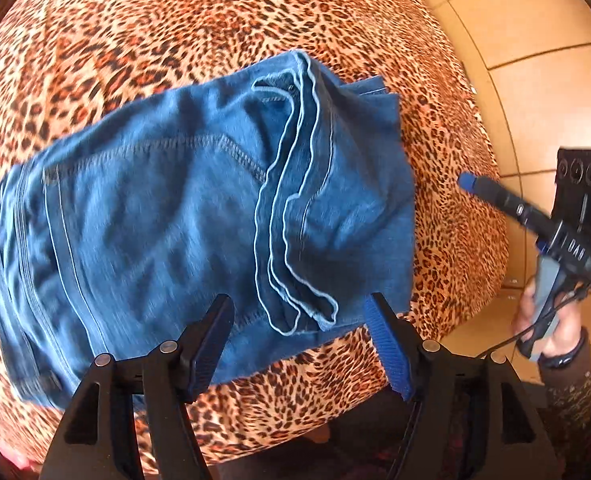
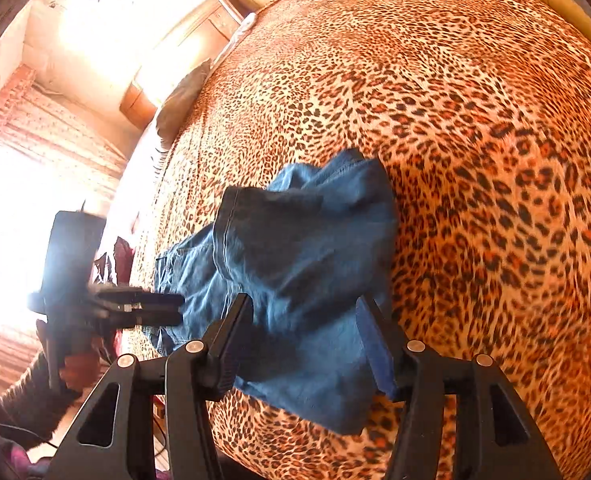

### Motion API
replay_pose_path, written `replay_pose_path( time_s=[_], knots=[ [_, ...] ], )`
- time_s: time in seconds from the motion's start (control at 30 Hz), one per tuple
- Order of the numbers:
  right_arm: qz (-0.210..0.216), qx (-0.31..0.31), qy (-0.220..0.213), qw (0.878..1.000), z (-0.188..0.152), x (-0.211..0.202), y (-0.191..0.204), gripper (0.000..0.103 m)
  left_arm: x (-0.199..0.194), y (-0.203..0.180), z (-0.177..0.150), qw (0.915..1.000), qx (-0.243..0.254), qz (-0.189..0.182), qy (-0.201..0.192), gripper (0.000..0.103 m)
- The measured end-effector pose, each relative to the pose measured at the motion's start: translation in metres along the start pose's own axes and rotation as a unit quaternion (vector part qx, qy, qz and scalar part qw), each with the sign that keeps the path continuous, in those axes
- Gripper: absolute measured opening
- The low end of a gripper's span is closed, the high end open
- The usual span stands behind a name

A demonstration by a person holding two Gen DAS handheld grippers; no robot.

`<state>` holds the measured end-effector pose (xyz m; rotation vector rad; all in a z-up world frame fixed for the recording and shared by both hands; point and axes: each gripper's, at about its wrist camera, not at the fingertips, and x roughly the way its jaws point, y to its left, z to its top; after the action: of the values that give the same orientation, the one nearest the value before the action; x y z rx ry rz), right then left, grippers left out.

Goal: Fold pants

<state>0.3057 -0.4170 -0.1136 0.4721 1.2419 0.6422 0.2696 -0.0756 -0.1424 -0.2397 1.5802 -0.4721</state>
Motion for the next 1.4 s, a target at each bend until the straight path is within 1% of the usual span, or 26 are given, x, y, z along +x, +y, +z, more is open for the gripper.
replay_pose_path(
  time_s=[0.03,0.1,0.2,0.27,0.33,0.43,0.5,0.67,0.7,0.77,0.8,0.83,0.87,0.9,0.93,0.97,1.0,1.03,1.07,1.13,1.2,1.23,1.27,1.3,1.37,1.4],
  knots=[
    [0.013,-0.021,0.011,1.0,0.011,0.004,-0.005,0.056,0.004,-0.002,-0.013,0.9996,-0.023,0.009,-0.01,0.069],
    [0.032,-0.065,0.038,0.997,0.035,0.016,-0.007,0.056,0.015,-0.005,-0.032,0.9964,-0.08,0.011,-0.025,0.069],
    [0.05,-0.138,0.083,0.986,0.063,0.041,0.0,0.057,0.028,-0.006,-0.055,0.9863,-0.16,0.016,-0.036,0.069],
    [0.052,-0.179,0.11,0.976,0.077,0.059,0.008,0.059,0.035,-0.006,-0.067,0.9793,-0.197,0.026,-0.04,0.069],
    [0.055,-0.206,0.125,0.969,0.086,0.075,0.017,0.059,0.037,-0.004,-0.077,0.9733,-0.222,0.032,-0.047,0.069],
    [0.073,-0.222,0.147,0.961,0.093,0.094,0.03,0.059,0.037,0.005,-0.089,0.9629,-0.261,0.038,-0.059,0.069],
    [0.082,-0.239,0.162,0.954,0.094,0.108,0.04,0.059,0.036,0.01,-0.087,0.9557,-0.283,0.037,-0.071,0.069],
    [0.062,-0.293,0.198,0.933,0.098,0.147,0.055,0.059,0.04,0.02,-0.078,0.9412,-0.325,0.044,-0.082,0.068],
    [0.069,-0.3,0.209,0.928,0.097,0.154,0.057,0.06,0.041,0.021,-0.077,0.9389,-0.33,0.047,-0.084,0.068],
    [0.079,-0.332,0.228,0.912,0.088,0.164,0.063,0.05,0.041,0.024,-0.08,0.9302,-0.351,0.057,-0.09,0.057],
    [0.076,-0.358,0.237,0.9,0.083,0.168,0.067,0.031,0.039,0.024,-0.083,0.9267,-0.359,0.063,-0.092,0.055],
    [0.078,-0.372,0.254,0.889,0.077,0.173,0.071,0.012,0.037,0.024,-0.086,0.9244,-0.364,0.065,-0.094,0.046],
    [0.077,-0.381,0.267,0.882,0.074,0.176,0.074,0.01,0.035,0.023,-0.091,0.9222,-0.371,0.058,-0.094,0.029],
    [0.085,-0.388,0.28,0.874,0.071,0.176,0.08,0.01,0.034,0.021,-0.097,0.9205,-0.378,0.03,-0.094,0.019],
    [0.108,-0.388,0.294,0.867,0.069,0.169,0.086,0.01,0.031,0.017,-0.106,0.9166,-0.388,0.007,-0.096,0.014],
    [0.131,-0.394,0.301,0.858,0.068,0.159,0.093,0.009,0.028,0.013,-0.115,0.9136,-0.394,-0.002,-0.1,0.013],
    [0.142,-0.406,0.303,0.85,0.067,0.151,0.101,0.009,0.029,0.008,-0.124,0.9106,-0.401,-0.002,-0.1,0.013],
    [0.141,-0.414,0.305,0.846,0.067,0.147,0.104,0.009,0.034,0.005,-0.132,0.9052,-0.414,0.001,-0.096,0.013],
    [0.127,-0.418,0.305,0.846,0.068,0.15,0.105,0.009,0.041,0.006,-0.139,0.8992,-0.428,-0.002,-0.09,0.013],
    [0.071,-0.422,0.297,0.854,0.07,0.169,0.097,0.011,0.051,0.015,-0.145,0.8909,-0.446,-0.011,-0.087,0.015],
    [0.005,-0.418,0.294,0.86,0.072,0.192,0.082,0.013,0.052,0.028,-0.152,0.878,-0.469,-0.039,-0.086,0.015],
    [-0.003,-0.412,0.293,0.863,0.073,0.196,0.078,0.012,0.047,0.03,-0.154,0.8787,-0.468,-0.039,-0.088,0.015],
    [0.008,-0.4,0.291,0.869,0.076,0.193,0.076,0.014,0.042,0.03,-0.156,0.8832,-0.459,-0.032,-0.09,0.016],
    [0.024,-0.39,0.284,0.876,0.08,0.185,0.076,0.018,0.035,0.029,-0.16,0.8888,-0.448,-0.024,-0.092,0.017],
    [0.064,-0.366,0.265,0.89,0.095,0.162,0.074,0.027,0.02,0.019,-0.172,0.8947,-0.434,-0.01,-0.105,0.021],
    [0.079,-0.353,0.25,0.898,0.104,0.148,0.07,0.036,0.014,0.01,-0.177,0.8964,-0.428,-0.003,-0.115,0.023]
  ],
)
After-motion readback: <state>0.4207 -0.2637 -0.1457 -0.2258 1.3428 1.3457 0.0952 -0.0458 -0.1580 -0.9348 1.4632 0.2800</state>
